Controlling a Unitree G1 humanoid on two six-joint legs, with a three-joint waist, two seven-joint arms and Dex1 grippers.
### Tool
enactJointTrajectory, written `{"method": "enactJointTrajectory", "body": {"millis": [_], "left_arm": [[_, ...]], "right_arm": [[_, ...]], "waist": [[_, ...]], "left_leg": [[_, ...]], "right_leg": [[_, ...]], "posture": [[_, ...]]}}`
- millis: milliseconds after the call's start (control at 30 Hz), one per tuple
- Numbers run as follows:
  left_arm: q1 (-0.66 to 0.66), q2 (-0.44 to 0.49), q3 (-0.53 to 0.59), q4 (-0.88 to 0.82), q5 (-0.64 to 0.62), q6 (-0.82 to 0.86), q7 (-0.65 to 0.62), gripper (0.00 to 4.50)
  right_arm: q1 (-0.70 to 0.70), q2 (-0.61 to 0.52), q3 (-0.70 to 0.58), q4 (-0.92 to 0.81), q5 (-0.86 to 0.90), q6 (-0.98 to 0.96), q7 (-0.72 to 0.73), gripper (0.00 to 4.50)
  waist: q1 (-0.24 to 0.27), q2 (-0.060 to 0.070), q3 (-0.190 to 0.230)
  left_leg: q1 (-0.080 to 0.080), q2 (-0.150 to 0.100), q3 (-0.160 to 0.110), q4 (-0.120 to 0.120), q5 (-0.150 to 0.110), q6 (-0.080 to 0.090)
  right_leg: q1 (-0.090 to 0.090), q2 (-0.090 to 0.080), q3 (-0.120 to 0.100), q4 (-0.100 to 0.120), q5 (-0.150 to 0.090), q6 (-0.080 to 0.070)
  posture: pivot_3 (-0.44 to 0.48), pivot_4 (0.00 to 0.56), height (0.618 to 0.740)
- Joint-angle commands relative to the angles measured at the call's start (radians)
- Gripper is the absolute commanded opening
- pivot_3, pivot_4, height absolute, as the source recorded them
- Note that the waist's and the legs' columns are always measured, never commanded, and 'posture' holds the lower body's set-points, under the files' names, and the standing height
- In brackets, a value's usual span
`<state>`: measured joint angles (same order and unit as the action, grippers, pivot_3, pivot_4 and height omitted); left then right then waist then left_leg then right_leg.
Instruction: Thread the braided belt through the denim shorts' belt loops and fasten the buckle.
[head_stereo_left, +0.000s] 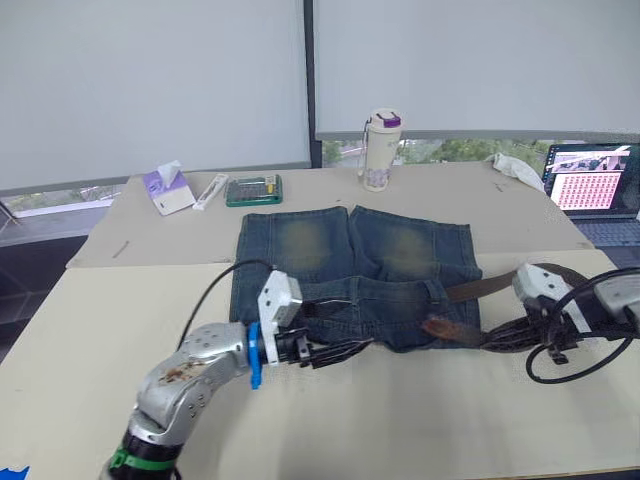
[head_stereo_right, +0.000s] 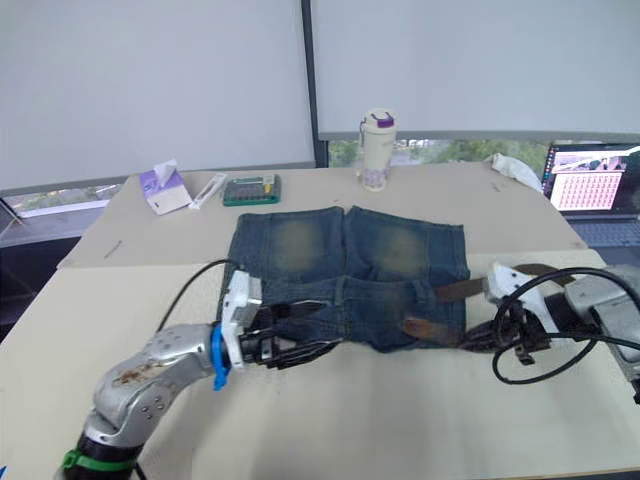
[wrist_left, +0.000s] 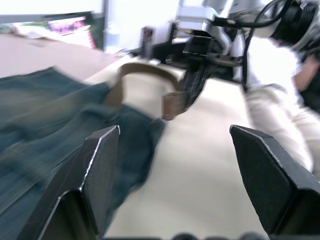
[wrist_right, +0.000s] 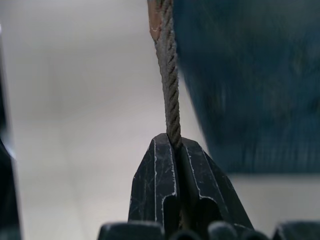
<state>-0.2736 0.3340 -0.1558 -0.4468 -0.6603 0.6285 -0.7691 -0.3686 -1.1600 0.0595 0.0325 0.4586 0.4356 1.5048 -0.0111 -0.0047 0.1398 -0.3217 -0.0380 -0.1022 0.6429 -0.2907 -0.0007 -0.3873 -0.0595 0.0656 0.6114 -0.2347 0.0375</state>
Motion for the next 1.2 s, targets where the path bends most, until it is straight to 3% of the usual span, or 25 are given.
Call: {"method": "enactJointTrajectory", "body": {"millis": [33,267,433,667,767,900,1000,1100,1200], "left_arm": [[-0.069,-0.095,-0.011,0.081,-0.037,0.011,0.041,3.75],[-0.101,-0.1,-0.065,0.131,-0.004,-0.027,-0.046,3.75],[-0.091,-0.08,-0.065,0.131,-0.011,-0.031,-0.096,2.28],[-0.093,-0.115,-0.054,0.149,-0.03,-0.002,-0.072,0.03],[-0.103,-0.149,-0.004,0.171,-0.061,0.046,0.005,0.0],[-0.12,-0.199,0.078,0.17,-0.146,0.121,0.107,0.0],[-0.13,-0.253,0.165,0.168,-0.247,0.208,0.251,0.0],[-0.146,-0.284,0.247,0.171,-0.382,0.295,0.378,0.0],[-0.168,-0.32,0.321,0.2,-0.535,0.362,0.521,0.0]], "right_arm": [[0.011,0.083,-0.058,-0.155,0.126,0.113,-0.073,0.03],[0.015,0.145,-0.06,-0.261,0.141,0.164,-0.139,0.03],[0.021,0.151,-0.07,-0.283,0.139,0.17,-0.15,0.0],[0.021,0.184,-0.085,-0.296,0.117,0.133,-0.2,0.0],[0.026,0.225,-0.178,-0.29,0.171,0.175,-0.286,1.06],[0.088,0.337,-0.351,-0.364,0.385,0.315,-0.446,2.45],[0.258,0.467,-0.478,-0.526,0.673,0.393,-0.64,3.53],[0.376,0.548,-0.463,-0.662,0.924,0.405,-0.812,4.47],[0.504,0.637,-0.338,-0.781,0.937,0.385,-0.917,4.47]], "waist": [[0.0,-0.001,0.001],[0.002,-0.001,0.001],[0.002,-0.001,0.001],[0.002,-0.001,0.001],[0.002,-0.001,0.001],[0.009,-0.002,0.001],[0.025,-0.003,0.0],[0.021,-0.001,0.0],[0.019,-0.002,-0.001]], "left_leg": [[0.0,0.0,0.0,0.001,0.0,0.0],[-0.001,-0.001,0.0,0.001,0.0,0.0],[-0.001,-0.001,0.001,0.001,0.0,0.0],[-0.001,-0.001,0.0,0.001,0.0,0.0],[-0.001,-0.001,0.0,0.001,0.0,0.0],[-0.001,-0.001,-0.001,0.002,0.0,0.0],[-0.002,0.0,-0.004,0.001,0.0,0.0],[-0.01,-0.001,-0.004,0.001,0.0,0.0],[-0.01,0.0,-0.005,0.001,0.0,0.0]], "right_leg": [[0.0,0.0,0.0,0.0,0.0,0.0],[-0.001,0.0,0.0,0.0,0.0,0.001],[-0.001,0.0,0.0,0.0,0.0,0.001],[0.0,0.0,0.0,0.0,0.0,0.001],[0.0,0.0,0.0,0.0,0.0,0.001],[-0.001,0.0,0.0,0.0,0.0,0.001],[-0.001,0.0,-0.002,0.0,0.0,0.001],[-0.003,-0.001,0.0,0.001,0.0,0.001],[-0.002,0.0,-0.001,0.001,0.0,0.003]], "posture": [[0.0,0.15,0.74],[0.0,0.15,0.74],[0.0,0.15,0.74],[0.0,0.15,0.74],[0.0,0.15,0.74],[0.0,0.15,0.74],[0.0,0.15,0.74],[0.0,0.15,0.74],[0.0,0.15,0.74]]}}
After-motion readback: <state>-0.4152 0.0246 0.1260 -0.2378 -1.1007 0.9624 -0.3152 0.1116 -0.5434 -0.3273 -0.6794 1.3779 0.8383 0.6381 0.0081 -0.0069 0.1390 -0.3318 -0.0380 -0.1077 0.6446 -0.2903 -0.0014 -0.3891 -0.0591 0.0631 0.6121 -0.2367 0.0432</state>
